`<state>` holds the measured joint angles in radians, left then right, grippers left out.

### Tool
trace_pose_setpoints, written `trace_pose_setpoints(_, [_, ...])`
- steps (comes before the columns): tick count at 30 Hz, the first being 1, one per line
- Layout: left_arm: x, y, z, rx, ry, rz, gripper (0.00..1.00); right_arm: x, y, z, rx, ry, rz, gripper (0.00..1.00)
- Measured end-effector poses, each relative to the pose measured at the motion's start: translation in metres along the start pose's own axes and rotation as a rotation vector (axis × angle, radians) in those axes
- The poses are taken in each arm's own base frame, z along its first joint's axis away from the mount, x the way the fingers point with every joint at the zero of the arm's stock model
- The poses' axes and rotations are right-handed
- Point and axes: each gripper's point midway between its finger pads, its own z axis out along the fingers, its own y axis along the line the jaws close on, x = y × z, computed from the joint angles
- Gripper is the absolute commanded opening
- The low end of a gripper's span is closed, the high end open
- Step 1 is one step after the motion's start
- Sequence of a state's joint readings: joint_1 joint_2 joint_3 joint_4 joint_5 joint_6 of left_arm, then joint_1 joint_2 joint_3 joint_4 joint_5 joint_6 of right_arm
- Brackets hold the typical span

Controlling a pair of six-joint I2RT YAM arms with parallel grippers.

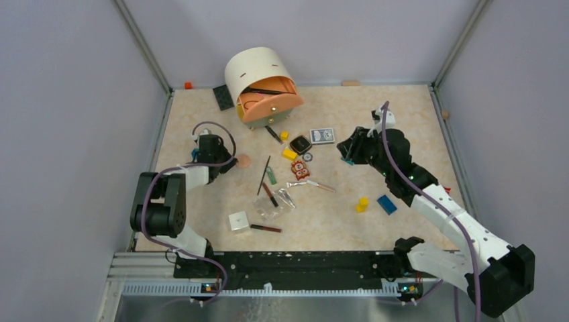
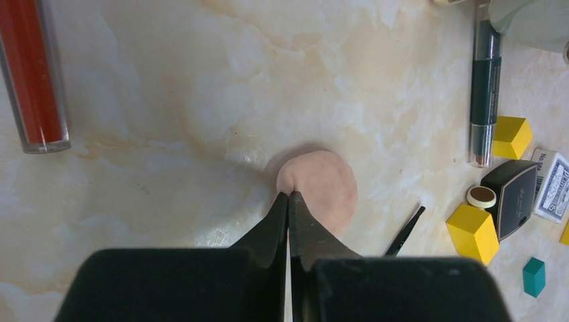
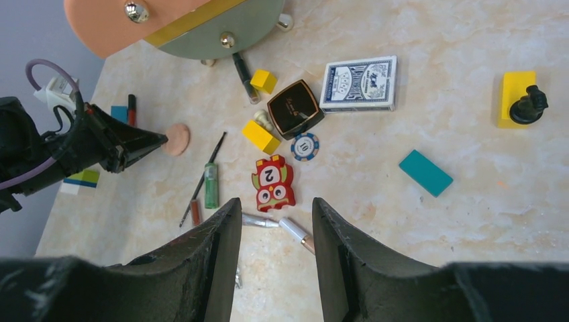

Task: Organize the makeup
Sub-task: Pick up the makeup tool from the center of the board, then place the makeup tool in the drawer.

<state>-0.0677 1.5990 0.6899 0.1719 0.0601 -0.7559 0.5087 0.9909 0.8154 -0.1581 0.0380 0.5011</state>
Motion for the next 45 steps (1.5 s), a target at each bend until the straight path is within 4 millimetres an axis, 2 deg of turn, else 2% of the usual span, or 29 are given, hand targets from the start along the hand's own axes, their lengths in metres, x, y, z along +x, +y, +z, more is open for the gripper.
trace_pose_setpoints(4, [-0.005,-0.003,-0.008,0.003,-0.012,0.005,0.00,0.002,-0.002,-0.001,0.007,0.005,0.000,0.43])
trace_pose_setpoints(8, [-0.026,-0.017,-0.034,0.033,-0.086,0.020,0.00,0.000,-0.002,-0.003,0.008,-0.005,0.000,0.43])
trace_pose_setpoints(10, [-0.042,-0.027,-0.054,0.057,-0.155,0.030,0.00,0.000,-0.003,-0.005,0.011,-0.009,0.000,0.43])
trace_pose_setpoints(15, [-0.087,-0.057,-0.124,0.150,-0.375,0.062,0.00,0.001,-0.005,-0.007,0.016,-0.011,0.000,0.43])
trace_pose_setpoints(20, [-0.106,-0.075,-0.180,0.226,-0.507,0.080,0.00,0.000,-0.004,-0.007,0.015,-0.012,0.002,0.43])
trace_pose_setpoints(24, [-0.114,-0.095,-0.205,0.317,-0.559,0.096,0.00,0.000,-0.004,-0.007,0.015,-0.012,0.009,0.43])
trace_pose_setpoints(28, [-0.131,-0.136,-0.206,0.398,-0.550,0.135,0.00,-0.001,-0.003,-0.009,0.012,-0.016,0.017,0.43])
trace_pose_setpoints(31, [-0.141,-0.170,-0.190,0.443,-0.529,0.183,0.00,-0.002,-0.002,-0.013,0.010,-0.023,0.020,0.43])
trace_pose_setpoints(34, [-0.144,-0.198,-0.174,0.467,-0.501,0.233,0.00,-0.004,-0.002,-0.017,0.008,-0.032,0.021,0.43])
trace_pose_setpoints(40, [-0.132,-0.258,-0.147,0.531,-0.468,0.348,0.00,-0.004,-0.004,-0.022,0.014,-0.032,0.021,0.43])
trace_pose_setpoints(45, [-0.125,-0.281,-0.117,0.524,-0.457,0.424,0.00,-0.004,-0.004,-0.026,0.016,-0.035,0.021,0.43])
